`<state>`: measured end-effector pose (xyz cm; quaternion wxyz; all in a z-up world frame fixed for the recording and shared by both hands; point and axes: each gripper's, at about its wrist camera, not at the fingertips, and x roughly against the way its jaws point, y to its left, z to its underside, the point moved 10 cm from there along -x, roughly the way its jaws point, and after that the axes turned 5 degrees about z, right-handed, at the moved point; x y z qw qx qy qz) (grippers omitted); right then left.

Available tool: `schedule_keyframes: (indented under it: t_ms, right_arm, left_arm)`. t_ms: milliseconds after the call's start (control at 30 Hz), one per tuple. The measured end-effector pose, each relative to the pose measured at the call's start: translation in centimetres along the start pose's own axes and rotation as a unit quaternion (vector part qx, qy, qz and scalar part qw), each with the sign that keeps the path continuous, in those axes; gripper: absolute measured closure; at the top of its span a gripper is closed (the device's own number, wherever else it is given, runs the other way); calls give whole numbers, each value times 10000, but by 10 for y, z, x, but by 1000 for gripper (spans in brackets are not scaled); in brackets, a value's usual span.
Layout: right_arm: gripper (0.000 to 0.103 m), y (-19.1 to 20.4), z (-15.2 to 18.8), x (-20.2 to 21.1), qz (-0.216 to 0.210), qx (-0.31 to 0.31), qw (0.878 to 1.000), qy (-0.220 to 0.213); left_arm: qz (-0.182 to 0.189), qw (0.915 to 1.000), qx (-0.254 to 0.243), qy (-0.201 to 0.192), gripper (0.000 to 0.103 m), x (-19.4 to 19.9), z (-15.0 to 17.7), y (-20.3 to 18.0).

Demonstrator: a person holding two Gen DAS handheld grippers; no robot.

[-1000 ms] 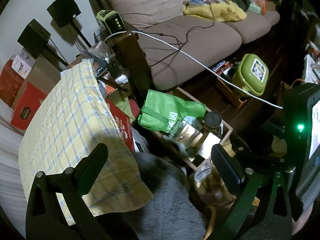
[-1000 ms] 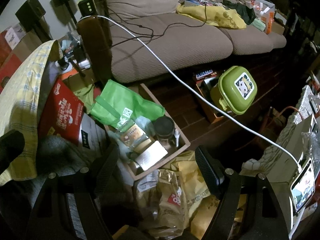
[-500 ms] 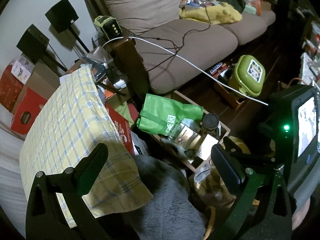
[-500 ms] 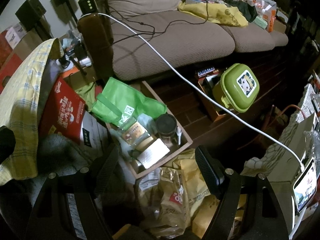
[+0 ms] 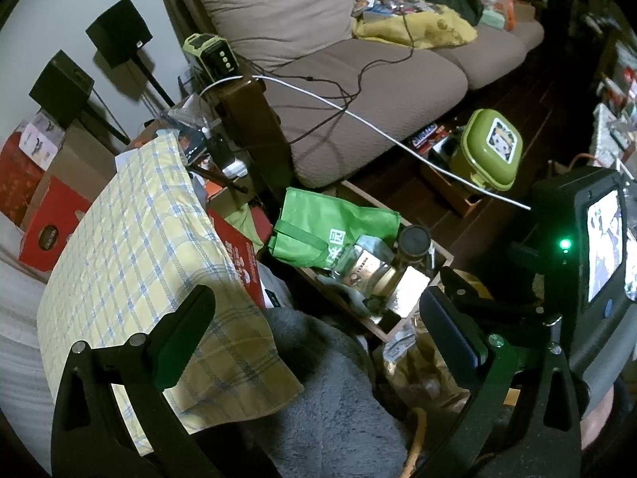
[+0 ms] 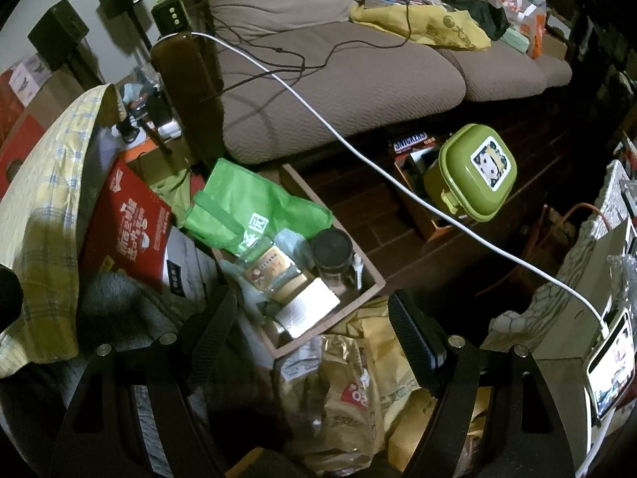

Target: Organize objects

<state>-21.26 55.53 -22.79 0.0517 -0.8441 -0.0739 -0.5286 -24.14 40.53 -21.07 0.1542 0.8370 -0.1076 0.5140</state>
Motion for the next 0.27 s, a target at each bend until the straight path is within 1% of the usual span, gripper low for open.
schedule_keyframes:
  t_ms: [267]
  right_arm:
    - [23,-1,0,-2,-8,-15,10000,35]
  left_arm:
    - [-31,10000,23,12,0,2,1,4]
